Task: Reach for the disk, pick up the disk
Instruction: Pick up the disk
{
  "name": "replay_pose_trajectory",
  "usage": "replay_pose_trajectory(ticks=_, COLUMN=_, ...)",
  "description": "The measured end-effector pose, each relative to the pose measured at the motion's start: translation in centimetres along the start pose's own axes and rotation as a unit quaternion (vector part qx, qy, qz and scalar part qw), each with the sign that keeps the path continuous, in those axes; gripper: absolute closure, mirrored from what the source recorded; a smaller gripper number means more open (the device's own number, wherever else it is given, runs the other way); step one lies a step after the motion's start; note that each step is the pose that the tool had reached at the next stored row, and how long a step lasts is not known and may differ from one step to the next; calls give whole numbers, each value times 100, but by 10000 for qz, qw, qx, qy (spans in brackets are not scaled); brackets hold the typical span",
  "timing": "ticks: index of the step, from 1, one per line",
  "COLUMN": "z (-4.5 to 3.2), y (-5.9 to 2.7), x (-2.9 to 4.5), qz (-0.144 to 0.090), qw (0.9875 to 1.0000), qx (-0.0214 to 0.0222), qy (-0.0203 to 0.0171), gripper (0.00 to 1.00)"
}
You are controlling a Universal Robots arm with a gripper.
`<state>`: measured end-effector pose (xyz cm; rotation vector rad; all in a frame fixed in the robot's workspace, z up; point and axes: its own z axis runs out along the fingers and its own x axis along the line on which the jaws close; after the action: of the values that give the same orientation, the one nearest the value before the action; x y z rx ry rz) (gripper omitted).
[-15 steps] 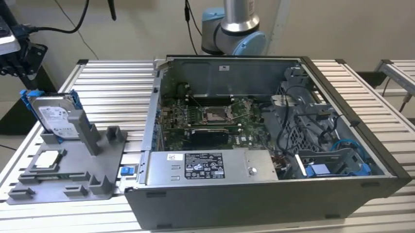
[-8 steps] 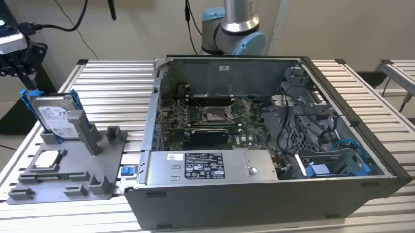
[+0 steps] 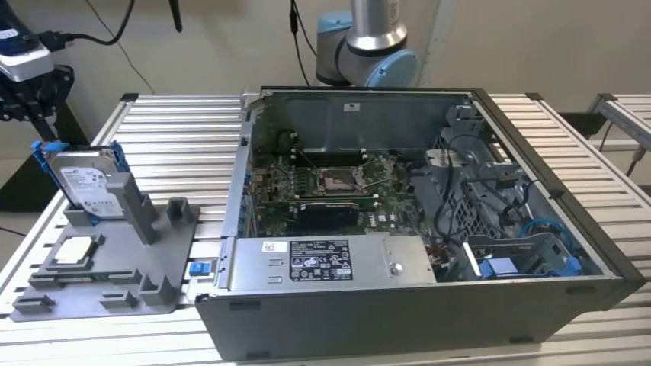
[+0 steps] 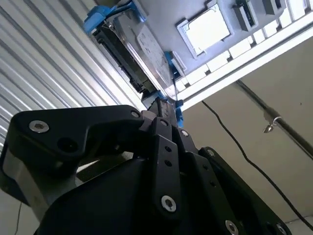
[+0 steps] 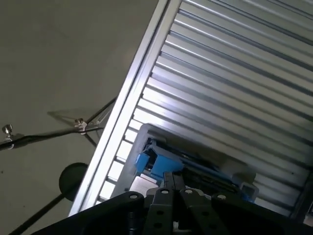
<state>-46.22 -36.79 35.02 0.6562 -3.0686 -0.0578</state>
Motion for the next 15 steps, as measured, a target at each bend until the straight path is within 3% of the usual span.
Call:
replay_pose_trajectory(ticks=3, z=1, y=0, x=0, qz=-270, qw=9996, qx=4, qy=-3, gripper=100)
replay_pose_trajectory(ticks=7, z=0, y=0, x=0, qz=-635, qw=9980, qx=9, qy=-4, gripper=100)
replay_pose_trajectory(ticks=11, z=0, y=0, x=0, qz=-998, qw=9950, qx=11, qy=0, gripper=100)
replay_pose_trajectory(ticks=15, z=2, y=0, x=0, qz=-1362, qw=9907, qx=10, qy=9, gripper=100)
